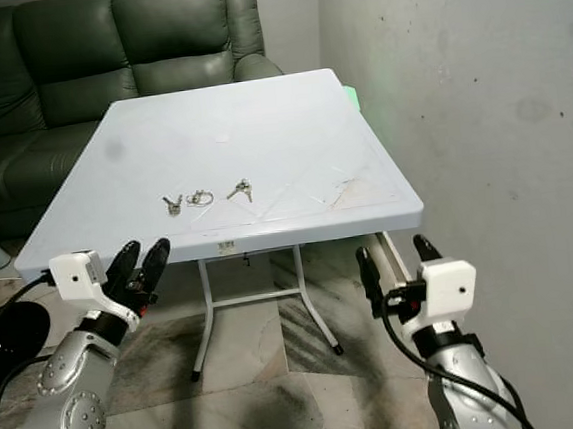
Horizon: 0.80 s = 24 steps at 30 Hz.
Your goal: Hang keys on a hook
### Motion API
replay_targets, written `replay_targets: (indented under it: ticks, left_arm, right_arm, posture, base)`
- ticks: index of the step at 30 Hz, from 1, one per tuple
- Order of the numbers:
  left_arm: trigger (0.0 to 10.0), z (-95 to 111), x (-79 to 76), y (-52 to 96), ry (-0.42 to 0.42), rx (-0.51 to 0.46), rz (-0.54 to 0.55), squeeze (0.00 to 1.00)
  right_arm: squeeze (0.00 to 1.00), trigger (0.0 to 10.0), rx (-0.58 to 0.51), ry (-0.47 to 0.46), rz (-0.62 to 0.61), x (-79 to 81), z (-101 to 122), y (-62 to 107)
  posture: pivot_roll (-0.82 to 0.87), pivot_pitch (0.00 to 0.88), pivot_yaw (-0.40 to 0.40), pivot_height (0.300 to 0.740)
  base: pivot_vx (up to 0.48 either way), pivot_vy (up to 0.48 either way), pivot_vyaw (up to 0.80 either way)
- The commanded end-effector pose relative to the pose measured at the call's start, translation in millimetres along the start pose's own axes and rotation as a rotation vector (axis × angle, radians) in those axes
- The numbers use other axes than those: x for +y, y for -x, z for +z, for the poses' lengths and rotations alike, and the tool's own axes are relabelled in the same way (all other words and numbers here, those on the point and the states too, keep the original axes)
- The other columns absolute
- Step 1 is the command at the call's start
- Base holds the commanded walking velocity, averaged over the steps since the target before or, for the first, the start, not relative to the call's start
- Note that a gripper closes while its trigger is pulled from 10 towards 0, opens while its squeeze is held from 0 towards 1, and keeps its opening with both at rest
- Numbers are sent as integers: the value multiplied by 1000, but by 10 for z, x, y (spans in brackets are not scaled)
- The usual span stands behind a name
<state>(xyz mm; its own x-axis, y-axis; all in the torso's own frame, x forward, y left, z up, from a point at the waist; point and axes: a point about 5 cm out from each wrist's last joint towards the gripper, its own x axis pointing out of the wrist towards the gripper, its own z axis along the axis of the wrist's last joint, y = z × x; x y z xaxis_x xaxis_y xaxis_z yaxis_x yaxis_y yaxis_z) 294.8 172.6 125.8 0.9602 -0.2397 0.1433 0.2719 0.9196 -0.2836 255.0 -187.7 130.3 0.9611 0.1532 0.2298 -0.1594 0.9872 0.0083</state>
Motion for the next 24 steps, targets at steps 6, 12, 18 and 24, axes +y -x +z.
replay_targets:
  ticks: [6, 12, 18, 24]
  left_arm:
    - [10000, 96, -19, -59, -15, -9, -4, 0]
    - [10000, 102, -46, -83, -14, -12, -10, 0]
    - [10000, 106, -70, -100, -11, -12, -18, 0]
    - [10000, 120, -88, -111, -14, -16, -24, 0]
  right_arm:
    - [0, 10000, -4, -19, 33, 73, 47, -58]
    - [0, 10000, -1, -18, 46, 76, 53, -78]
    - [0, 10000, 1, -14, 45, 58, 55, -90]
    - [0, 10000, 7, -11, 46, 43, 49, -97]
  posture:
    - [77, 0, 67, 740]
    - [79, 0, 63, 740]
    - [80, 0, 63, 740]
    - [84, 0, 59, 740]
  base:
    - [350, 0, 0]
    - [352, 0, 0]
    - [351, 0, 0]
    - [353, 0, 0]
